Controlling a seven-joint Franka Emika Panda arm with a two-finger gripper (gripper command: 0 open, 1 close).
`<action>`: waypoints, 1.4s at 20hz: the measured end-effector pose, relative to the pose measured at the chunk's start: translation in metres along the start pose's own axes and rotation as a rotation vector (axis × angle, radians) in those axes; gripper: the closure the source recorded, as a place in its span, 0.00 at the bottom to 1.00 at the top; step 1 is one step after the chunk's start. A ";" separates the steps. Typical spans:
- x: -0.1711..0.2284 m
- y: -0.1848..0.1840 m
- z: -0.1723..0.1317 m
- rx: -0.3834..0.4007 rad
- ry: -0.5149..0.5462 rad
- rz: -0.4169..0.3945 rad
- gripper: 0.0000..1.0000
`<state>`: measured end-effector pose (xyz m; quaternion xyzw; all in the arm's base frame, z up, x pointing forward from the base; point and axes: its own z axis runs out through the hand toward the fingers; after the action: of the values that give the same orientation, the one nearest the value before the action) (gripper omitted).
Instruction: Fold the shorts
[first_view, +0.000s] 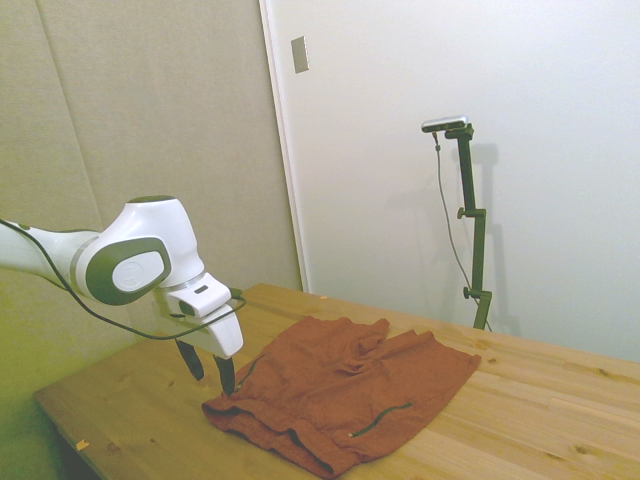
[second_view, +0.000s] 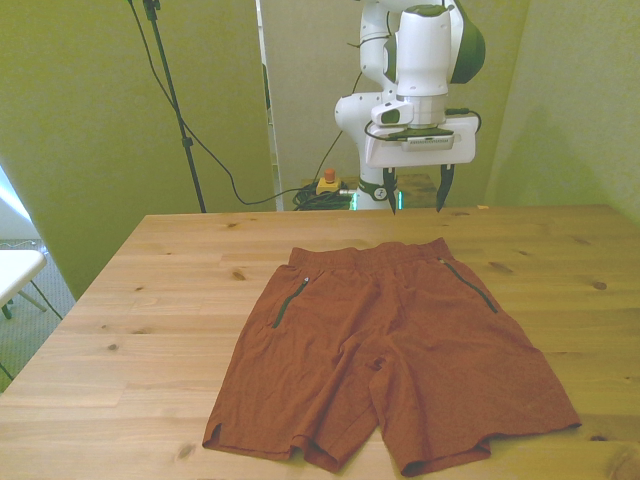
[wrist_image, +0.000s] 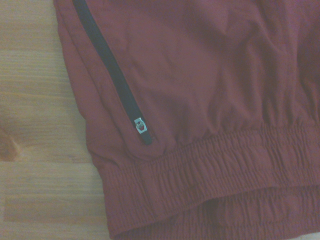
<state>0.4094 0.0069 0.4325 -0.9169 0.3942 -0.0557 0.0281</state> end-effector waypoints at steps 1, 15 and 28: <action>0.000 0.000 0.000 0.000 0.000 0.000 0.00; -0.068 -0.064 0.043 -0.455 0.421 -0.216 0.00; -0.097 -0.128 0.083 -0.512 0.474 -0.289 0.00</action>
<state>0.4451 0.1662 0.3546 -0.9021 0.2574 -0.1693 -0.3023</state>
